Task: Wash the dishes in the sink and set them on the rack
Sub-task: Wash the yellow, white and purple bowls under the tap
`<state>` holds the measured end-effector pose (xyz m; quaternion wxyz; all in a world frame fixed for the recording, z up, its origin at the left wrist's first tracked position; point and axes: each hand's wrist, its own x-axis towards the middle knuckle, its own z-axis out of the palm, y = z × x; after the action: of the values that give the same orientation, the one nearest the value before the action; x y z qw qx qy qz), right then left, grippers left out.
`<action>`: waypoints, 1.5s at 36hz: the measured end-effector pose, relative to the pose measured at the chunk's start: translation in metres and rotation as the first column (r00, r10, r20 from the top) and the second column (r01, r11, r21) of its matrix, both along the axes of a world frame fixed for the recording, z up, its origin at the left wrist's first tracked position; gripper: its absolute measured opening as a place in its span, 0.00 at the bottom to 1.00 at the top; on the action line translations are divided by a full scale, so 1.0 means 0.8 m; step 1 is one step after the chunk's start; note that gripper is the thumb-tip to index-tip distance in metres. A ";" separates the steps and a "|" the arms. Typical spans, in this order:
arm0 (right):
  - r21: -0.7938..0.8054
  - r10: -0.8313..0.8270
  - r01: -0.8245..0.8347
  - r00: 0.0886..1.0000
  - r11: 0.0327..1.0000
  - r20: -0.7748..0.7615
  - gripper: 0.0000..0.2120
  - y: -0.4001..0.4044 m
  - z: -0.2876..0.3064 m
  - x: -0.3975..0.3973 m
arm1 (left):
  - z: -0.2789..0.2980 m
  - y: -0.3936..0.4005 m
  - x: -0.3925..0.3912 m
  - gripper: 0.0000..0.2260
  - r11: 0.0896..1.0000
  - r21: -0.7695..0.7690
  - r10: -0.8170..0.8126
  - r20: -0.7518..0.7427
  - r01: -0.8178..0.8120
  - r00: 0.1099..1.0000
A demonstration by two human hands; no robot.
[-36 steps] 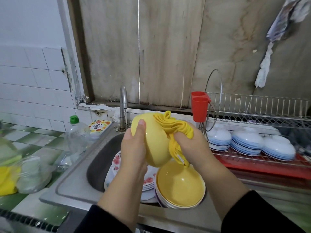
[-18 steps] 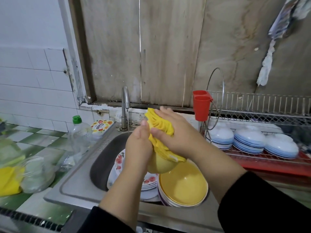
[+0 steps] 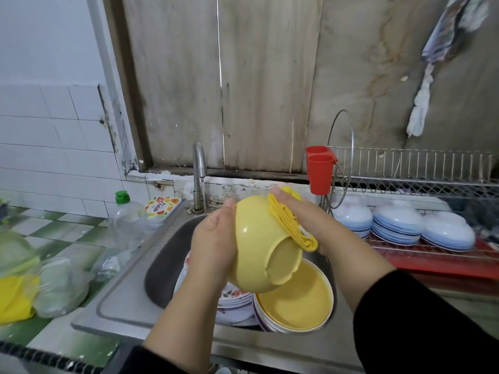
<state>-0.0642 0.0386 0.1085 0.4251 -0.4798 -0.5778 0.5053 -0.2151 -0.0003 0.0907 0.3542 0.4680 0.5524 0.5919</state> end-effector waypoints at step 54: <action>-0.382 -0.272 -0.067 0.590 0.922 -0.760 0.24 -0.005 -0.029 0.025 | 0.034 0.035 0.024 0.16 0.990 0.002 -0.129 0.408 0.140 0.904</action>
<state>-0.0444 0.0343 0.0857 0.5691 -0.3054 -0.1887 0.7398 -0.1960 0.0279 0.1178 0.5077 0.3665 0.4408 0.6432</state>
